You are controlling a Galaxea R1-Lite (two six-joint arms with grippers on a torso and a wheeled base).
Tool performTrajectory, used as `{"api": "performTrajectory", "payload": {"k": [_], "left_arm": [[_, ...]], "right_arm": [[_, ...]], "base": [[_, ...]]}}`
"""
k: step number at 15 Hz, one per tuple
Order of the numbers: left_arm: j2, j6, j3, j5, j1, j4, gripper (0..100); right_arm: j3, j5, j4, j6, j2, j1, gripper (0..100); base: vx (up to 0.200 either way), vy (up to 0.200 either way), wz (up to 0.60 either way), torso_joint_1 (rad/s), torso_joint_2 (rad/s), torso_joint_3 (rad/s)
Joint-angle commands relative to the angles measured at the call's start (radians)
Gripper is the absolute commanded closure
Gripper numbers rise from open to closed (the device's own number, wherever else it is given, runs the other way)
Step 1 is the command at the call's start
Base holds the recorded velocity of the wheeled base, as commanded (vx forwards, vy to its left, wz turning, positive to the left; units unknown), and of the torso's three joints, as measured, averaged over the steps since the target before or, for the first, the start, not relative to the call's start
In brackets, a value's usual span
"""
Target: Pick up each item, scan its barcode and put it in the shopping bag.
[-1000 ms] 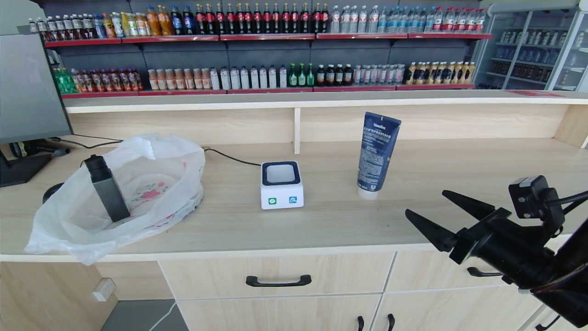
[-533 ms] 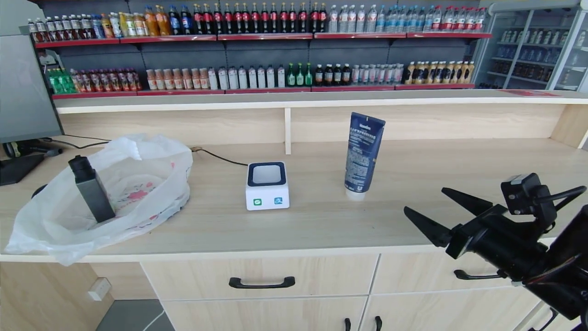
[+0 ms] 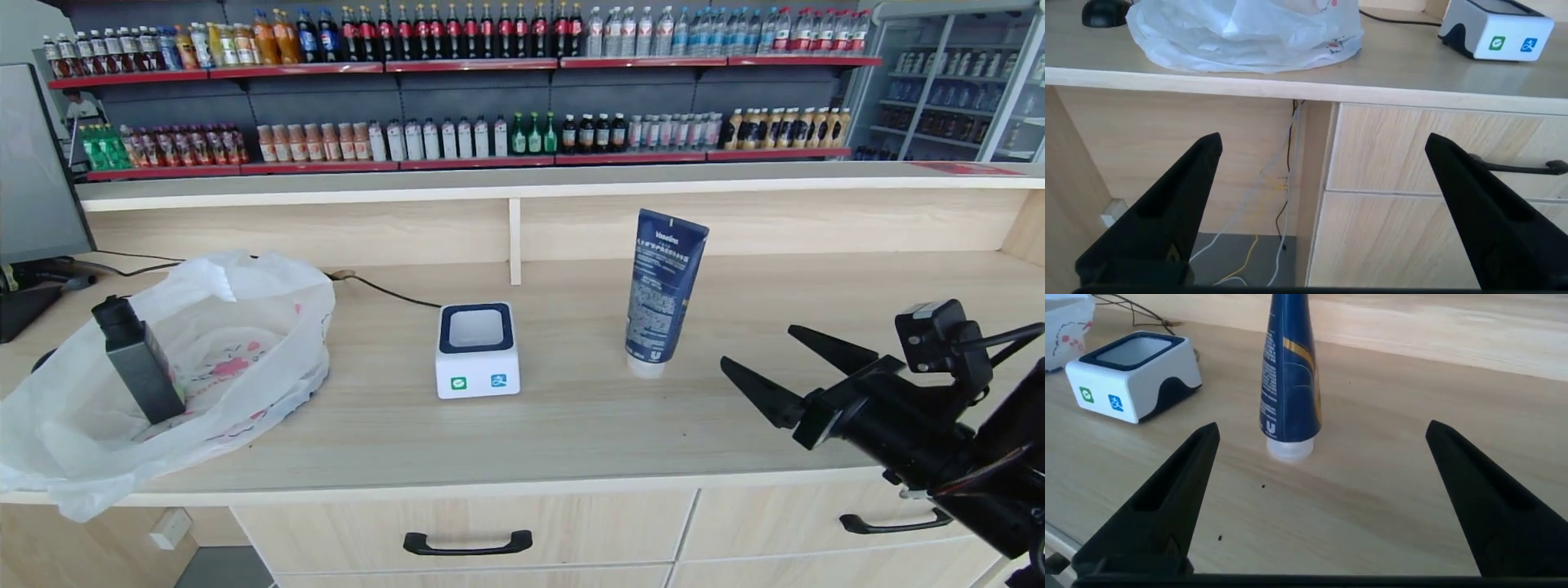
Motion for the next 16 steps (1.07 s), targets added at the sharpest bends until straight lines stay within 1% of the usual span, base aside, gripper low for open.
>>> {"api": "performTrajectory", "payload": {"k": [1, 4, 5, 6, 8, 12, 16], "left_arm": [[0.001, 0.000, 0.000, 0.000, -0.002, 0.001, 0], [0.000, -0.002, 0.000, 0.000, -0.002, 0.001, 0], [0.000, -0.002, 0.000, 0.000, -0.002, 0.001, 0], [0.001, -0.002, 0.000, 0.000, -0.002, 0.001, 0], [0.000, -0.002, 0.000, 0.000, -0.002, 0.001, 0], [0.000, -0.002, 0.000, 0.000, -0.002, 0.001, 0], [0.000, -0.002, 0.000, 0.000, -0.002, 0.001, 0]], "right_arm": [[-0.024, 0.002, 0.000, 0.007, 0.006, 0.002, 0], [-0.090, 0.011, 0.000, 0.036, 0.037, -0.004, 0], [-0.104, 0.022, 0.000, 0.043, 0.047, 0.000, 0], [-0.128, 0.054, 0.000, 0.057, 0.075, 0.002, 0], [-0.165, 0.060, 0.000, 0.074, 0.113, 0.002, 0], [-0.309, 0.062, 0.001, 0.085, 0.195, 0.014, 0], [-0.351, 0.062, 0.011, 0.080, 0.237, 0.040, 0]], "base": [[0.000, 0.000, 0.00, 0.000, 0.00, 0.000], [0.000, 0.000, 0.00, 0.000, 0.00, 0.000], [0.000, 0.000, 0.00, 0.000, 0.00, 0.000], [0.000, 0.000, 0.00, 0.000, 0.00, 0.000], [0.000, 0.000, 0.00, 0.000, 0.00, 0.000], [0.000, 0.000, 0.00, 0.000, 0.00, 0.000], [0.000, 0.000, 0.00, 0.000, 0.00, 0.000]]}}
